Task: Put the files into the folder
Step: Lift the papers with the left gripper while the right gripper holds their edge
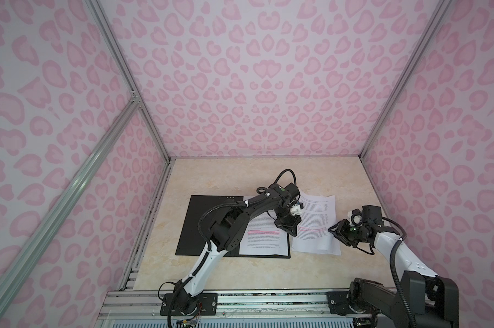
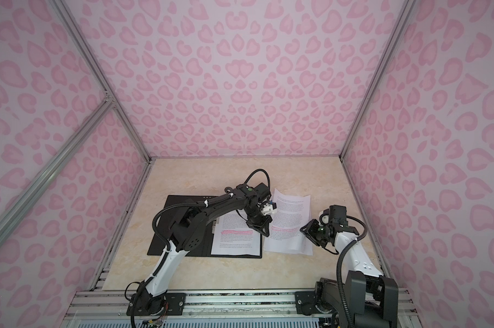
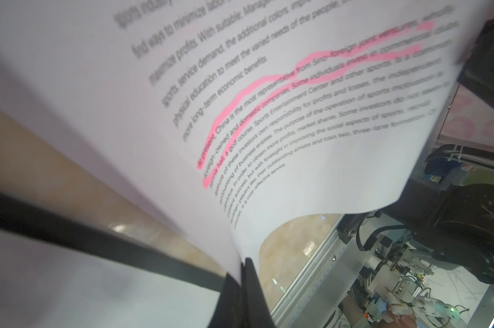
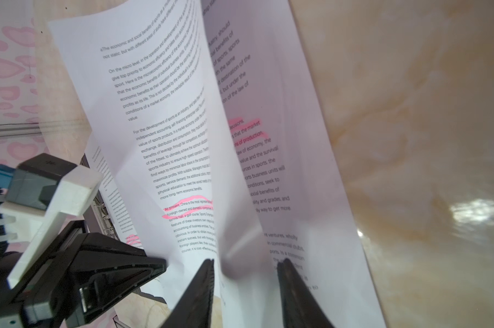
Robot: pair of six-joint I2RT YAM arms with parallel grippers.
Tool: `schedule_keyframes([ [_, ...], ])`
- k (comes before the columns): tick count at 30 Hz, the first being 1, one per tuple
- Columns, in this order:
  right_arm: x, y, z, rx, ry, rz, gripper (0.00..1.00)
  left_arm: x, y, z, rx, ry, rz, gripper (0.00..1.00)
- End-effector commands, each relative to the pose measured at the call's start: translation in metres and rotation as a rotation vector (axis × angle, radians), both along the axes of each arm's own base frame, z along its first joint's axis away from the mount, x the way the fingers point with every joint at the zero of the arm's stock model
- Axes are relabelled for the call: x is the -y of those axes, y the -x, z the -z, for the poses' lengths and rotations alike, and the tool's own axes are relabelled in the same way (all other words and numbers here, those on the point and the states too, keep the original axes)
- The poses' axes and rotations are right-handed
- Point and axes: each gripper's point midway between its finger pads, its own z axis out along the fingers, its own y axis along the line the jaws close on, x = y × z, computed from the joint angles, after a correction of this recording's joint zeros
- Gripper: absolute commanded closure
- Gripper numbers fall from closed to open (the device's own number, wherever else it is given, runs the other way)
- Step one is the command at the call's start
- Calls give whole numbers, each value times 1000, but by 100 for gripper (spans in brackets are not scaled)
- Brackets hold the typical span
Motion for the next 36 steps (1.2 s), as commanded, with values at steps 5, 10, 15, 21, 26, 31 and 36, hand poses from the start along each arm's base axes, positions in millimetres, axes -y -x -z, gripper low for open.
schedule_keyframes([
  [5,-4,-2,-6,18,-9,-18,61,-15,4,-39,86,18,-29,96],
  [10,-14,-6,-14,35,-6,-54,61,-39,11,-55,149,3,-78,96],
  [15,-25,-12,-19,49,-3,-79,61,-70,13,-64,188,-7,-163,96],
  [21,-33,-18,-22,54,4,-96,61,-117,3,-44,239,-85,-260,96],
  [26,-35,-20,-21,53,4,-101,61,-154,-10,-29,224,-121,-378,97],
  [31,-40,-23,-20,47,2,-111,61,-166,-9,-16,188,-136,-407,97],
  [36,-43,-25,-17,38,1,-123,61,-171,-9,-9,189,-159,-409,97],
])
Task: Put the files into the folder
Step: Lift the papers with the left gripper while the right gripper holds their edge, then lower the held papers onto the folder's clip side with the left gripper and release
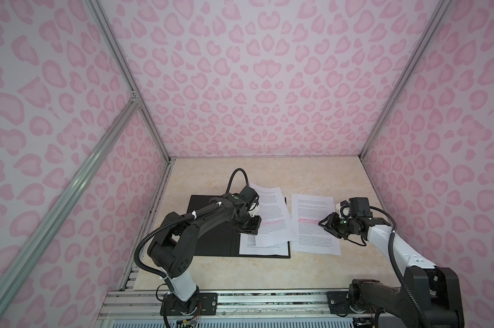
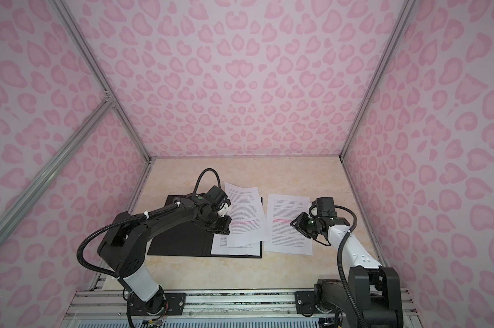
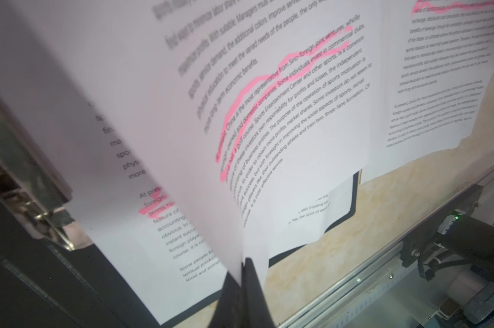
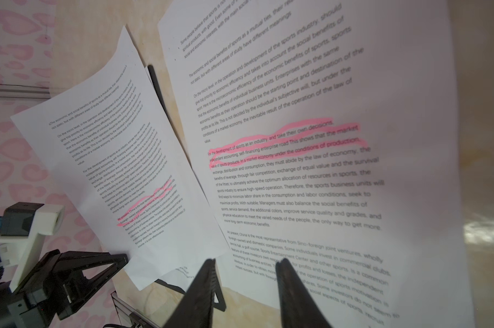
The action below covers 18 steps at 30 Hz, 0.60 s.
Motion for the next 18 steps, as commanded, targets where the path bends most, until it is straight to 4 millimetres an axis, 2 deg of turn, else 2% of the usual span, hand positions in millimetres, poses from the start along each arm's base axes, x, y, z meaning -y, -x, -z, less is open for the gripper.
schedule_keyframes([
  [1,0,-4,1,6,7,0,61,-1,-4,1,16,-1,-9,97],
  [6,-1,-7,5,-1,11,-7,60,-2,6,-2,0,34,6,97],
  [12,-4,-12,17,-29,5,-19,60,3,12,-16,-10,66,68,96],
  [18,-11,-19,22,-38,7,-44,60,-3,19,-12,-21,49,124,96],
])
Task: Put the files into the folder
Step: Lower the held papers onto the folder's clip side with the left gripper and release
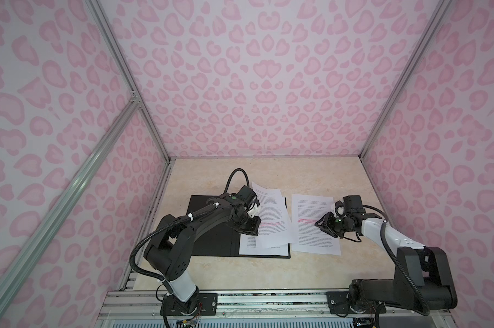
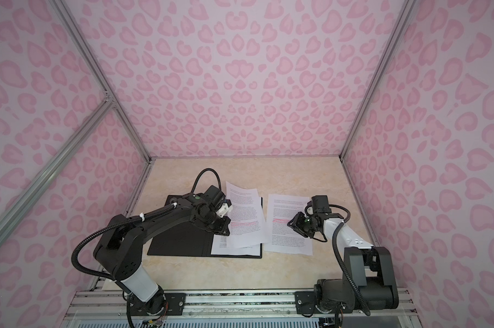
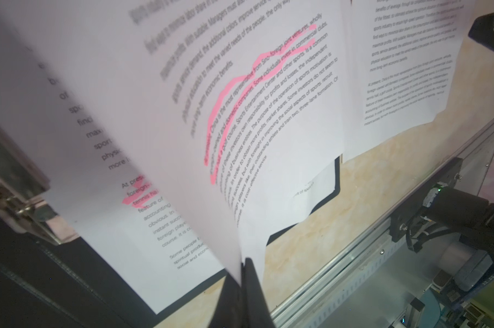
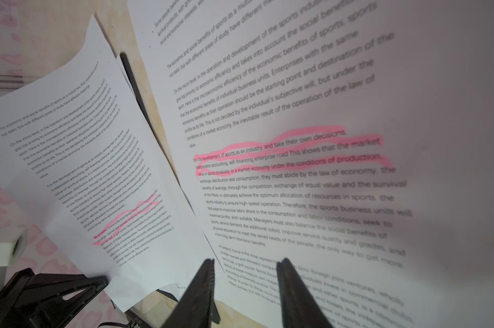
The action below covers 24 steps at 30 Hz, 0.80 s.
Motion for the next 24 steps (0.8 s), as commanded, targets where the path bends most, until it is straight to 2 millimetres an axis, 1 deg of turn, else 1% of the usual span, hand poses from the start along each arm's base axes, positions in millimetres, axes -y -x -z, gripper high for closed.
schedule_keyframes([
  [1,-4,-11,0,25,6,-16,60,-4,10,2,-19,-1,52,96],
  [4,-9,-16,0,23,8,-33,59,-8,14,11,-25,-16,56,96],
  [9,-19,-26,3,19,10,-64,59,-16,8,25,-27,-85,51,96],
  [10,-21,-28,4,15,10,-69,59,-17,5,25,-23,-95,44,92],
  [11,-25,-29,5,13,9,-82,59,-18,3,25,-20,-104,39,83],
  [13,-31,-30,7,6,11,-100,59,-19,0,26,-19,-111,37,75],
  [14,-34,-31,8,4,13,-112,59,-21,-2,26,-13,-122,34,68],
  [15,-37,-31,10,-3,15,-124,59,-24,-2,28,-8,-133,29,55],
  [16,-40,-31,13,-9,15,-132,59,-27,-3,29,-1,-145,25,47],
  [17,-43,-32,13,-11,15,-142,59,-30,-4,30,9,-159,21,35],
  [20,-51,-34,17,-15,16,-167,59,-41,-9,29,51,-208,5,8],
  [21,-53,-36,17,-15,15,-170,59,-44,-12,28,65,-220,-3,1],
  [24,-59,-40,20,-10,6,-175,59,-45,-20,17,103,-214,-9,1],
])
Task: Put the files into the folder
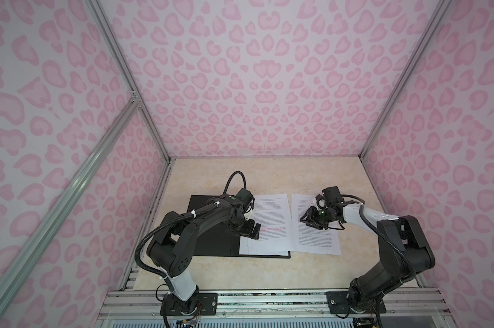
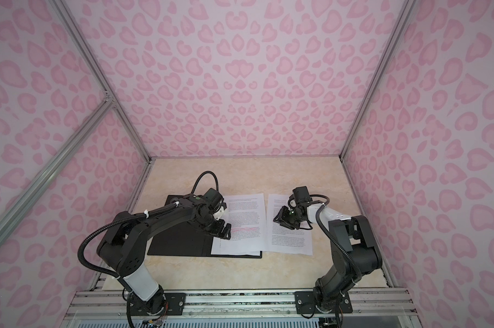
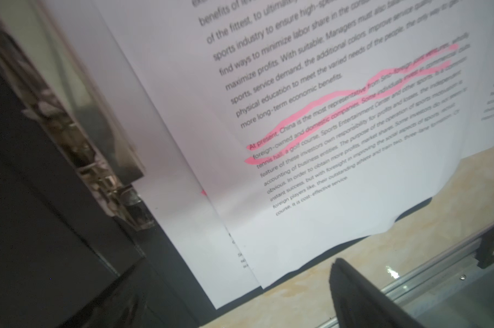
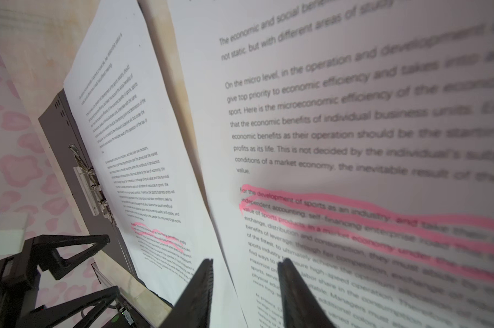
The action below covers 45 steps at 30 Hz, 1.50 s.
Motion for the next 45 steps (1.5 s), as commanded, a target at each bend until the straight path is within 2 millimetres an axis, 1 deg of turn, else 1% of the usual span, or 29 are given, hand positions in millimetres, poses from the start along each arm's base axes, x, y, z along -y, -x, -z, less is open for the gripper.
schedule_keyframes([
  [1,-6,-9,2,26,-6,-6,59,-7,-13,-15,74,-30,-3,1],
  [5,-16,-13,5,38,-24,-31,59,-7,-32,-45,178,-4,-19,2],
  [7,-21,-17,6,48,-46,-45,58,-7,-43,-62,197,29,-25,2],
  [10,-27,-20,9,49,-54,-63,58,-12,-59,-82,224,70,-43,2],
  [12,-29,-18,11,47,-51,-79,58,-19,-70,-92,246,89,-73,2],
  [13,-30,-17,13,44,-54,-85,58,-22,-72,-93,239,100,-87,2],
  [14,-31,-16,14,42,-58,-89,58,-22,-79,-103,254,125,-103,2],
  [15,-33,-15,14,42,-63,-93,58,-25,-82,-105,255,138,-113,2],
  [18,-37,-12,14,38,-80,-113,59,-29,-85,-105,237,170,-101,0],
  [20,-41,-10,11,43,-79,-136,59,-31,-84,-103,227,176,-76,2],
  [24,-47,-8,6,51,-56,-180,59,-36,-83,-97,204,196,-71,4],
  [29,-49,-8,5,47,1,-211,59,-40,-82,-96,176,222,-87,4],
  [33,-47,-12,5,48,28,-215,58,-45,-81,-92,149,239,-107,4],
  [35,-46,-17,4,59,42,-212,58,-48,-75,-82,117,235,-116,4],
  [38,-45,-20,6,59,51,-218,58,-50,-74,-79,96,245,-126,4],
  [45,-52,-19,18,18,30,-247,58,-48,-73,-75,58,275,-139,4],
])
